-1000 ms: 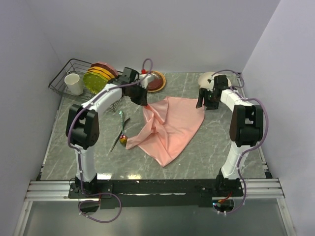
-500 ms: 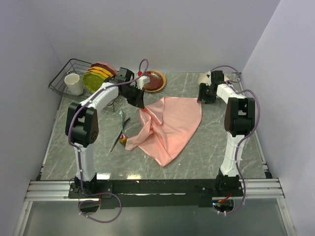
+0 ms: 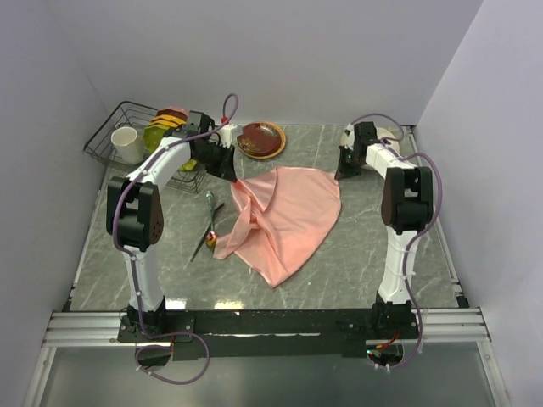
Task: Fold the napkin into a case and place the utensils inside
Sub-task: Pick up the crumpled napkin from the center of the board.
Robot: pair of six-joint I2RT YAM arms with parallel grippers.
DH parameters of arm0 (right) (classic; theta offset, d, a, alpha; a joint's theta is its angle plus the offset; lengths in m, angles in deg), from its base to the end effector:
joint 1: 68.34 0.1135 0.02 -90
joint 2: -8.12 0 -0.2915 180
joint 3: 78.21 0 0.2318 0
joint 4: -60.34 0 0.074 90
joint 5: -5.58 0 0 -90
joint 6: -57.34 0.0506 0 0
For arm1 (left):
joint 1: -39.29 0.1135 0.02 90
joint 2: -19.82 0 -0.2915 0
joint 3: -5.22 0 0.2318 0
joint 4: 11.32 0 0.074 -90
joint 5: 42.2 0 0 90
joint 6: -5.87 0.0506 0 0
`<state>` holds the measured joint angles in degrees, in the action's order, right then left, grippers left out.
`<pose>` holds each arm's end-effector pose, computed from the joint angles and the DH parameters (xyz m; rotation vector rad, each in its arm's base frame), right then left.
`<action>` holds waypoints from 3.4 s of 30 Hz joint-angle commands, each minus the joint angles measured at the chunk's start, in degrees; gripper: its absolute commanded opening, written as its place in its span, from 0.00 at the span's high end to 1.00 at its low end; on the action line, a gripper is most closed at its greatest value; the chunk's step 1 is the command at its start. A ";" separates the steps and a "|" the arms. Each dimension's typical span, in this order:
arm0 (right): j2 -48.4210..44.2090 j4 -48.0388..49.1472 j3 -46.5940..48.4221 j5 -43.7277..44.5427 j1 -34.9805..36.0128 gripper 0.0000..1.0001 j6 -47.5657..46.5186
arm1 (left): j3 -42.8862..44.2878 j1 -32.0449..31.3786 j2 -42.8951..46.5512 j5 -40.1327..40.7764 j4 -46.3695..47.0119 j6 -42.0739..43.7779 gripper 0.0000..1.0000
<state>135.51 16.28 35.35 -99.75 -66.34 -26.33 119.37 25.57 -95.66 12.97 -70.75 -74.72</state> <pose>0.4866 0.0304 0.1857 -0.0024 2.5764 0.3994 0.4143 -0.1309 0.2705 0.7129 2.4471 -0.8212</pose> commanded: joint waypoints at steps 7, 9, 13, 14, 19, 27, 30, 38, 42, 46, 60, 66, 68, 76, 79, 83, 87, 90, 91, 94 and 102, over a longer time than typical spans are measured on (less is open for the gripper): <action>-38.04 -2.31 -25.05 -7.25 -6.48 1.00 -2.98 | -6.24 -2.54 12.72 -16.93 -11.03 6.58 0.92; -43.34 -4.50 -28.15 -7.34 -8.85 1.00 -4.74 | -9.49 -4.90 17.37 -17.90 -13.04 8.34 0.93; -54.68 -9.78 -32.64 -8.31 -12.28 1.00 -8.52 | -11.26 -10.36 22.92 -21.41 -17.71 11.15 0.94; -56.27 -10.83 -32.91 -8.14 -12.37 1.00 -9.83 | -11.18 -11.58 23.63 -22.38 -17.71 9.59 0.95; -62.17 -11.99 -32.39 -7.96 -12.46 1.00 -9.76 | -6.10 -7.48 21.36 -32.58 -9.93 -2.01 0.98; -53.22 -6.71 -27.29 -7.52 -10.44 1.00 -2.64 | 9.19 5.27 -0.16 -14.26 0.58 -13.28 0.48; -49.27 -7.59 -25.62 -7.17 -8.07 1.00 -2.37 | 12.73 7.91 -1.86 -12.29 0.38 -11.35 0.38; -48.73 -7.50 -27.02 -3.83 -5.60 1.00 -3.51 | -9.40 -1.65 13.35 3.51 11.81 4.38 0.23; -49.78 -8.03 -27.72 -4.44 -5.52 1.00 -3.95 | -15.03 -12.54 14.85 20.47 19.36 5.27 0.23; -50.14 -7.94 -28.08 -4.53 -5.52 1.00 -4.13 | -16.71 -21.51 12.13 34.19 26.40 3.26 0.23; -50.75 -7.68 -29.83 -2.77 -5.60 1.00 -3.43 | -4.33 -31.72 -5.71 48.71 30.53 -4.57 0.30; -50.67 -7.42 -30.01 -2.25 -5.60 1.00 -3.08 | 2.08 -34.27 -12.30 54.95 29.75 -5.37 0.28; -50.75 -7.42 -30.18 -1.90 -5.60 1.00 -3.07 | 3.15 -35.15 -14.23 58.01 28.87 -4.84 0.30; -51.46 -7.15 -30.54 0.04 -6.31 1.00 -3.78 | 0.96 -35.68 -15.30 64.97 25.09 -1.50 0.37; -52.07 -7.07 -30.80 0.39 -6.83 1.00 -4.22 | -0.54 -35.42 -14.34 67.52 23.68 -0.62 0.38; -52.86 -7.24 -31.06 0.30 -7.62 1.00 -4.92 | -3.08 -34.80 -12.14 69.19 23.15 0.26 0.40; -53.56 -7.07 -31.33 0.22 -8.24 1.00 -5.27 | -4.76 -33.84 -9.94 69.98 22.37 0.17 0.45; -54.18 -6.98 -31.68 -0.05 -8.42 1.00 -5.54 | -5.11 -33.22 -8.10 70.42 21.75 0.17 0.47; -54.35 -6.80 -31.77 -0.22 -8.50 1.00 -5.54 | -5.11 -32.96 -7.40 70.42 21.23 0.17 0.48; -54.71 -6.71 -31.94 -0.66 -8.50 1.00 -5.45 | -5.11 -31.99 -6.17 69.20 19.99 -0.79 0.60; -55.59 -7.06 -30.98 -1.36 -8.50 1.00 -5.54 | -3.27 -28.56 -1.77 64.91 16.66 -0.01 0.84</action>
<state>82.49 7.65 3.79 -100.56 -74.38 -31.12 114.00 -4.61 -103.09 80.71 -51.51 -74.72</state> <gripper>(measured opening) 0.007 0.267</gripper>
